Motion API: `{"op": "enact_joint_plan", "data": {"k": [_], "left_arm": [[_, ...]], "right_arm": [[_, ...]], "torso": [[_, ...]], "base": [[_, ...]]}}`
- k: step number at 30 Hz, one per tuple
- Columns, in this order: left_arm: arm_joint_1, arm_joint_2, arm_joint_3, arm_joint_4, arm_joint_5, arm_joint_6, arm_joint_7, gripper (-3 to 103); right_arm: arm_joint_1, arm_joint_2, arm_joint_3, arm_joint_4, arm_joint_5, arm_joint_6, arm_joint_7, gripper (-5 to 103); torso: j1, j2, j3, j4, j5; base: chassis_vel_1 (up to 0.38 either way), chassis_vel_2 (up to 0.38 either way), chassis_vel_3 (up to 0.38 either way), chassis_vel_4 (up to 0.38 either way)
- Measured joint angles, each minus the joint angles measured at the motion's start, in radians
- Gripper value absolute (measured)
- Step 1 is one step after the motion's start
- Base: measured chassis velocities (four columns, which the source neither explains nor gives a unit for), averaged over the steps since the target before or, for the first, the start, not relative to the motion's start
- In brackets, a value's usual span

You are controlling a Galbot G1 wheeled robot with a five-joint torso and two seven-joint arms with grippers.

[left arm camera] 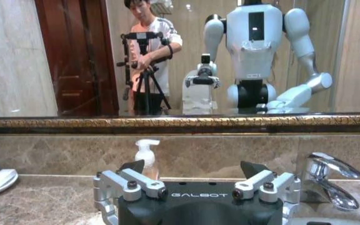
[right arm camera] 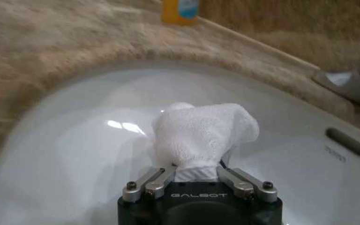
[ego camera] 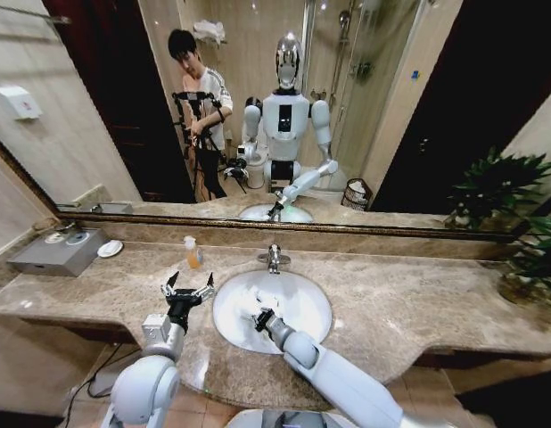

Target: Pick up the towel from the sink counter and wipe the mirror surface.

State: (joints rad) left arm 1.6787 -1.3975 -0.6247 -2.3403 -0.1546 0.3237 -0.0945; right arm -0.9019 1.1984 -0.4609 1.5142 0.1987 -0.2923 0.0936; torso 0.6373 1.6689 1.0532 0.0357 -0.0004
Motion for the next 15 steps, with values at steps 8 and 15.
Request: {"op": "enact_joint_plan", "data": {"k": [8, 15], "left_arm": [[0.0, 0.0, 0.0, 0.0, 0.0, 0.0, 0.0, 100], [0.0, 0.0, 0.0, 0.0, 0.0, 0.0, 0.0, 100]], "right_arm": [[0.133, 0.056, 0.116, -0.058, 0.121, -0.1, 0.037, 12], [0.127, 0.003, 0.094, 0.028, 0.193, -0.158, 0.043, 12]], "torso": [[0.0, -0.001, 0.001, 0.0004, 0.0002], [0.0, -0.001, 0.001, 0.0, 0.0004]], "base": [[0.0, 0.0, 0.0, 0.0], [0.0, 0.0, 0.0, 0.0]]}}
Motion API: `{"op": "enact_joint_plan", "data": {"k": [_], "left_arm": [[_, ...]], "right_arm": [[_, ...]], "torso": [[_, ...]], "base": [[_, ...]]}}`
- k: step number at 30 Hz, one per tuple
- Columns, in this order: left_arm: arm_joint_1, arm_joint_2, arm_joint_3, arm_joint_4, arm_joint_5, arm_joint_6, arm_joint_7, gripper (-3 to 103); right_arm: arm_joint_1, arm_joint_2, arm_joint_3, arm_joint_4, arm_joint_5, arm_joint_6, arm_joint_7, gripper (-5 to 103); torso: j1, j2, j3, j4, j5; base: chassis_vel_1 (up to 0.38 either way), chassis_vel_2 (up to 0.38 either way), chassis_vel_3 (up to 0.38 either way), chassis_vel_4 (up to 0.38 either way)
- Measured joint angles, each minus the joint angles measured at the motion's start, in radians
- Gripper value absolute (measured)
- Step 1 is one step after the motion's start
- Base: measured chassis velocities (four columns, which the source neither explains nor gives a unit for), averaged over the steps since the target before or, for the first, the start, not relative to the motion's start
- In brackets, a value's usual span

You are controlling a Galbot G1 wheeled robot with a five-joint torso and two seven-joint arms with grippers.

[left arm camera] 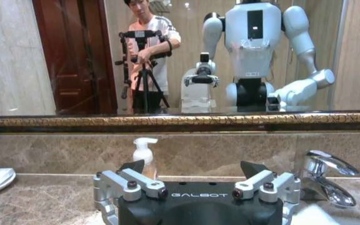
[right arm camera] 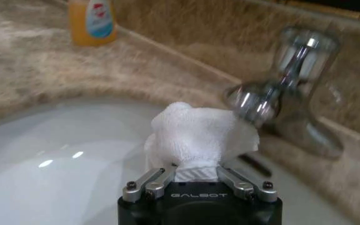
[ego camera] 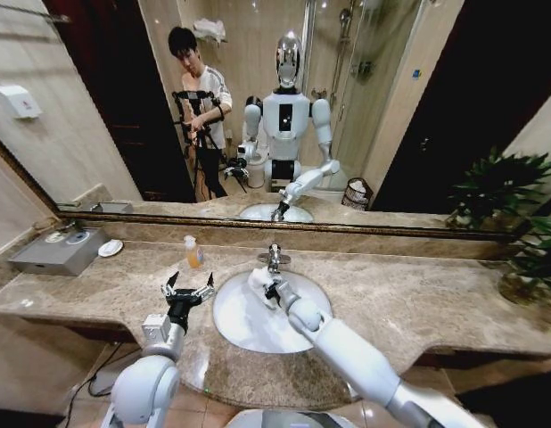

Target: Pick up the towel from the sink counter and wipe the mirror surface.

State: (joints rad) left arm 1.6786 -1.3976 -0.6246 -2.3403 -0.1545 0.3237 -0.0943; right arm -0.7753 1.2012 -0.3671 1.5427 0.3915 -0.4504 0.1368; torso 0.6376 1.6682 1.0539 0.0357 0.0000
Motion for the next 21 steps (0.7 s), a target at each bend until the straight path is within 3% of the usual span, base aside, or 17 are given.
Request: {"op": "enact_joint_plan", "data": {"k": [7, 10, 15, 21], "left_arm": [[0.0, 0.0, 0.0, 0.0, 0.0, 0.0, 0.0, 100], [0.0, 0.0, 0.0, 0.0, 0.0, 0.0, 0.0, 100], [0.0, 0.0, 0.0, 0.0, 0.0, 0.0, 0.0, 100], [0.0, 0.0, 0.0, 0.0, 0.0, 0.0, 0.0, 100]], "right_arm": [[-0.039, -0.027, 0.0, 0.052, 0.078, -0.025, -0.003, 12], [-0.006, -0.012, 0.016, 0.033, 0.136, -0.077, -0.055, 12], [0.051, 0.014, 0.011, -0.055, 0.097, -0.092, -0.161, 12], [0.086, 0.054, -0.005, -0.13, 0.049, -0.094, -0.217, 12]], "torso": [[0.0, 0.0, 0.0, -0.0001, 0.0], [0.0, 0.0, 0.0, 0.0003, -0.0002], [0.0, 0.0, 0.0, 0.0002, -0.0002], [0.0, 0.0, 0.0, 0.0001, -0.0002]], "base": [[0.0, 0.0, 0.0, 0.0], [0.0, 0.0, 0.0, 0.0], [0.0, 0.0, 0.0, 0.0], [0.0, 0.0, 0.0, 0.0]]}}
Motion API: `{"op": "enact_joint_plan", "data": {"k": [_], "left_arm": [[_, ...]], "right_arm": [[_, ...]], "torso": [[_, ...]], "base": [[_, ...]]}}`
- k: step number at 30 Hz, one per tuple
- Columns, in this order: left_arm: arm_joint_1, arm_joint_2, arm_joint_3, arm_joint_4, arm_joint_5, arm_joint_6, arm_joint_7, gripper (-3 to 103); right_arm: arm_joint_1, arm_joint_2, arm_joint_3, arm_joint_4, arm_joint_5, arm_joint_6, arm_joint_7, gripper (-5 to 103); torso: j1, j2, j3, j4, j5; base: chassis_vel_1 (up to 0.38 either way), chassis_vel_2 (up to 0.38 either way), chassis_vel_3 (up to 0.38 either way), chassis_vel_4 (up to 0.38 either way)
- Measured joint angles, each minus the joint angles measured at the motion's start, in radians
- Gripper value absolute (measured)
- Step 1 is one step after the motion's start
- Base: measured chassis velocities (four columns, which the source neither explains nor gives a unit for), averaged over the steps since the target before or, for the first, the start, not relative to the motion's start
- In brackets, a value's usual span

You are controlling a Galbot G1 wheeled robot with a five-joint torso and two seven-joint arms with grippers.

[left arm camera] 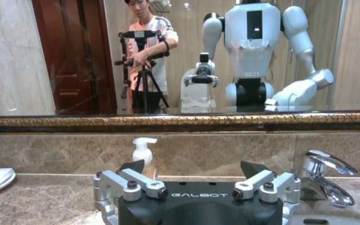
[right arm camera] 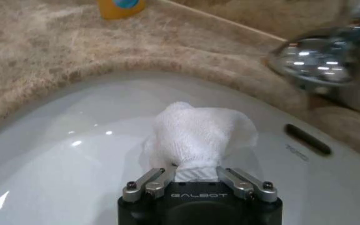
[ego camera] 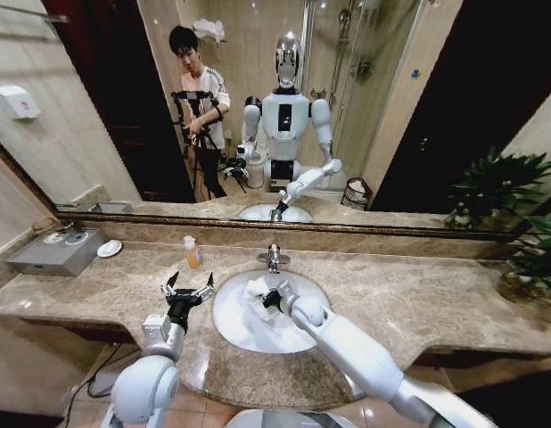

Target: Pick up the towel from the sink counter and wipe the mirror surface.

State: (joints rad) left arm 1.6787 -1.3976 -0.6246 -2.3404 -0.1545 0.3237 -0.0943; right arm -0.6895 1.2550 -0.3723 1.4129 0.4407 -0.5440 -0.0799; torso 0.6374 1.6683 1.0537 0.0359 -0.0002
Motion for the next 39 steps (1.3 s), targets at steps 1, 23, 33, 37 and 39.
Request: {"op": "enact_joint_plan", "data": {"k": [1, 23, 33, 37, 39], "left_arm": [[0.0, 0.0, 0.0, 0.0, 0.0, 0.0, 0.0, 100], [0.0, 0.0, 0.0, 0.0, 0.0, 0.0, 0.0, 100], [0.0, 0.0, 0.0, 0.0, 0.0, 0.0, 0.0, 100], [0.0, 0.0, 0.0, 0.0, 0.0, 0.0, 0.0, 100], [0.0, 0.0, 0.0, 0.0, 0.0, 0.0, 0.0, 100]], "right_arm": [[0.006, 0.012, -0.004, -0.021, -0.018, 0.005, -0.013, 12], [0.027, -0.032, -0.06, 0.011, 0.057, -0.019, 0.009, 12], [-0.004, -0.061, -0.08, 0.058, 0.027, 0.003, 0.016, 12], [-0.026, -0.087, -0.114, 0.121, 0.046, -0.016, 0.022, 12], [-0.032, -0.102, -0.137, 0.161, 0.073, -0.034, 0.033, 12]], "torso": [[0.0, 0.0, 0.0, 0.0001, 0.0001], [0.0, 0.0, 0.0, 0.0003, 0.0002], [0.0, 0.0, 0.0, -0.0002, 0.0001], [0.0, 0.0, 0.0, 0.0, 0.0001], [0.0, 0.0, 0.0, -0.0001, 0.0002]], "base": [[0.0, 0.0, 0.0, 0.0], [0.0, 0.0, 0.0, 0.0], [0.0, 0.0, 0.0, 0.0], [0.0, 0.0, 0.0, 0.0], [0.0, 0.0, 0.0, 0.0]]}}
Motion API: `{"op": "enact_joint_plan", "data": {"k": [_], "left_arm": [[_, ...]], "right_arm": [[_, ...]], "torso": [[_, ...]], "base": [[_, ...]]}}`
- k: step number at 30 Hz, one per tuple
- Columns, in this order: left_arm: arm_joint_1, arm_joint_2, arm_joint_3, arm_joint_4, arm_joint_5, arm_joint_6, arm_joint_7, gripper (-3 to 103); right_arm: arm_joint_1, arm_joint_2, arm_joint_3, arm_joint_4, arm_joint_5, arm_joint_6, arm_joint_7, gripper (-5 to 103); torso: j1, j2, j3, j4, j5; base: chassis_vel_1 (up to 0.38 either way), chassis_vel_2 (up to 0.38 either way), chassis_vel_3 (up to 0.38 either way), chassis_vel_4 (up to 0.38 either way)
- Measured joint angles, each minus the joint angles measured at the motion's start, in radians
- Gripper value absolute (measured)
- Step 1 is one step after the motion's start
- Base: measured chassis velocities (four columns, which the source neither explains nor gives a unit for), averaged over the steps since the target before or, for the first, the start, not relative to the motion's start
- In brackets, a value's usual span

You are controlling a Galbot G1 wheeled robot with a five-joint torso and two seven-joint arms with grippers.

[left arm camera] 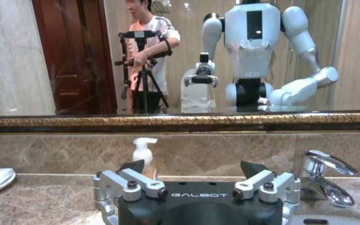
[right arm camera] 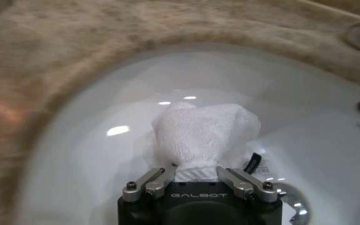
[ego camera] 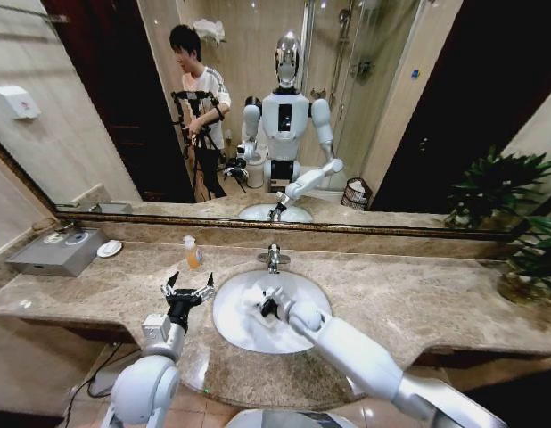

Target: Pick up the towel from the sink counter and wipe the mirror surface.

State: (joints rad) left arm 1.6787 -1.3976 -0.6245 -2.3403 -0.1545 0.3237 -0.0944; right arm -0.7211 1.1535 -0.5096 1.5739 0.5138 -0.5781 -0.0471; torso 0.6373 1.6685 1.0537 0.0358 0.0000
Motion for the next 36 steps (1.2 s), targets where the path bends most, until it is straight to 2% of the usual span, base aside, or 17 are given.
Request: {"op": "enact_joint_plan", "data": {"k": [6, 9, 17, 26, 36], "left_arm": [[0.0, 0.0, 0.0, 0.0, 0.0, 0.0, 0.0, 100], [0.0, 0.0, 0.0, 0.0, 0.0, 0.0, 0.0, 100], [0.0, 0.0, 0.0, 0.0, 0.0, 0.0, 0.0, 100], [0.0, 0.0, 0.0, 0.0, 0.0, 0.0, 0.0, 100], [0.0, 0.0, 0.0, 0.0, 0.0, 0.0, 0.0, 100]], "right_arm": [[0.008, -0.008, -0.021, 0.026, 0.017, -0.015, 0.006, 12], [0.039, 0.018, 0.0, -0.019, 0.019, -0.002, 0.025, 12], [0.055, 0.025, 0.01, -0.024, 0.044, 0.0, 0.051, 12], [0.053, 0.036, 0.025, -0.058, 0.021, 0.018, 0.047, 12], [0.009, 0.012, -0.023, 0.015, 0.016, 0.002, 0.028, 12]], "torso": [[0.0, 0.0, 0.0, 0.0, -0.0001], [0.0, 0.0, 0.0, 0.0003, -0.0001], [0.0, 0.0, 0.0, 0.0001, 0.0], [0.0, 0.0, 0.0, 0.0001, -0.0001], [0.0, 0.0, 0.0, 0.0001, -0.0001]], "base": [[0.0, 0.0, 0.0, 0.0], [0.0, 0.0, 0.0, 0.0], [0.0, 0.0, 0.0, 0.0], [0.0, 0.0, 0.0, 0.0], [0.0, 0.0, 0.0, 0.0]]}}
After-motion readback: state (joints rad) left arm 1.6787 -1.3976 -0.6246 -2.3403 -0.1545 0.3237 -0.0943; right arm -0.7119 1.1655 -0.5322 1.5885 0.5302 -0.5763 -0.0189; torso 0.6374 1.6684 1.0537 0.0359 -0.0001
